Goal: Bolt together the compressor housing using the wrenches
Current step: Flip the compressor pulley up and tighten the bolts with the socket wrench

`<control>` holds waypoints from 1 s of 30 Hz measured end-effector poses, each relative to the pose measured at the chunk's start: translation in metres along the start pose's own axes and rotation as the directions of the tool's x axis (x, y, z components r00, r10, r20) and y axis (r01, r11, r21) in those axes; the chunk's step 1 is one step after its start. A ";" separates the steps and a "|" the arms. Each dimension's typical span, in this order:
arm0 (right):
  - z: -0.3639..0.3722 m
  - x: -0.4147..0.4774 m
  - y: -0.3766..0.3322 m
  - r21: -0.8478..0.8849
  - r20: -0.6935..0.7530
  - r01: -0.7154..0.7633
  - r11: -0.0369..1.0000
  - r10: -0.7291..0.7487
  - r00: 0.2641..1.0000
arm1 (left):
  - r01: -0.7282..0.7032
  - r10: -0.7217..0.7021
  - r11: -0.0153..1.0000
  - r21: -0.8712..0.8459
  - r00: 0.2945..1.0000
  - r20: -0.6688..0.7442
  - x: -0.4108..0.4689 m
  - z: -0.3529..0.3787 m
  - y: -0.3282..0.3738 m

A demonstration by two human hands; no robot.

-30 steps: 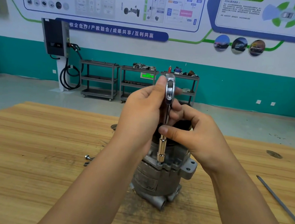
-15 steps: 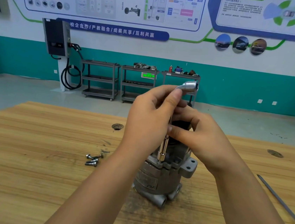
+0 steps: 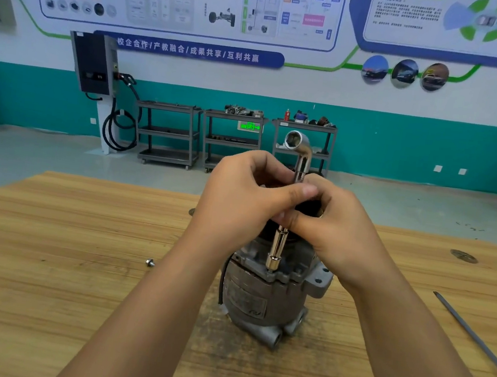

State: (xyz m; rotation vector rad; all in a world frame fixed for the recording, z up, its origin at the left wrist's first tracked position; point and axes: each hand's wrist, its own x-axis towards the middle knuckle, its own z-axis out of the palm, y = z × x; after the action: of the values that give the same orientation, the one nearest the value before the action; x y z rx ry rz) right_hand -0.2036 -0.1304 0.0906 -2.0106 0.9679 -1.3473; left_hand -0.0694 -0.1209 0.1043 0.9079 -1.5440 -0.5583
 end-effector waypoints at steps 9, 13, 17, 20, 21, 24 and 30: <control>-0.012 0.001 0.000 0.000 0.139 0.030 1.000 -0.030 0.990 | 0.039 -0.038 0.999 -0.030 0.998 0.048 0.001 -0.004 0.000; -0.009 0.002 0.002 0.038 0.080 0.023 0.999 -0.026 0.996 | 0.034 -0.034 0.999 -0.018 0.998 0.044 0.000 -0.003 0.000; -0.007 0.003 0.004 0.030 0.038 0.028 0.999 -0.029 0.999 | 0.023 -0.023 1.000 0.006 0.999 0.030 -0.001 -0.002 0.001; -0.005 0.003 0.005 0.015 -0.004 0.021 1.000 -0.020 1.000 | 0.021 -0.022 1.000 0.020 0.999 0.044 -0.001 -0.003 0.001; -0.005 0.003 0.005 0.013 -0.017 0.016 1.000 -0.016 1.000 | 0.019 -0.020 1.000 0.019 0.998 0.058 -0.001 -0.003 0.001; -0.003 0.003 0.005 0.022 -0.056 -0.003 1.000 0.004 0.998 | 0.000 0.002 1.000 -0.019 0.996 0.088 -0.002 -0.003 0.005; 0.001 0.001 0.004 -0.012 -0.111 -0.037 0.999 0.035 0.993 | -0.064 0.061 0.997 -0.046 0.996 -0.065 -0.003 0.008 0.008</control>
State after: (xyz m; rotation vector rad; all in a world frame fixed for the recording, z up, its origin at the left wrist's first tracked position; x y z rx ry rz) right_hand -0.2034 -0.1337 0.0881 -1.9362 1.0600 -1.4488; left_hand -0.0793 -0.1150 0.1073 0.8302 -1.4909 -0.5149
